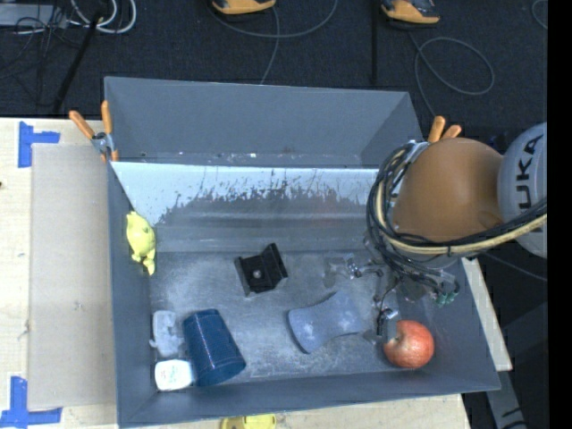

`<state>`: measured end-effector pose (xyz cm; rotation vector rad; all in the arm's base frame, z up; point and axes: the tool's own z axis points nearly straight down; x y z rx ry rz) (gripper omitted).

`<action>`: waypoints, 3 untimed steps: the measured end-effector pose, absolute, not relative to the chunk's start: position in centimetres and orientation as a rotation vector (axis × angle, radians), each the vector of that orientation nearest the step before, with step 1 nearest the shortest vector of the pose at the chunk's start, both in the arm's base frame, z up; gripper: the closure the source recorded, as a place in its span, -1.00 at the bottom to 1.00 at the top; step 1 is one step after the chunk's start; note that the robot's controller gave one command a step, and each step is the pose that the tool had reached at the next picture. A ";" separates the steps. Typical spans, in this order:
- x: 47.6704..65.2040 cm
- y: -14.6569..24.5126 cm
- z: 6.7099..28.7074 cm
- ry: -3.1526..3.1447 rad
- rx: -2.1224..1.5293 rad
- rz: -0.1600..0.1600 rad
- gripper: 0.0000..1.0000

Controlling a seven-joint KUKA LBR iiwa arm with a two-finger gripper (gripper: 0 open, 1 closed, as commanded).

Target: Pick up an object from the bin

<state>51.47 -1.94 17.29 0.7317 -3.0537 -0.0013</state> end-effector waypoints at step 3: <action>51.8 2.1 6.9 -2.514 1.882 -0.004 1.00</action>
Offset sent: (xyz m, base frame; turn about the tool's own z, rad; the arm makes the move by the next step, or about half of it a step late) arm 0.0189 0.0135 -0.1029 -0.2345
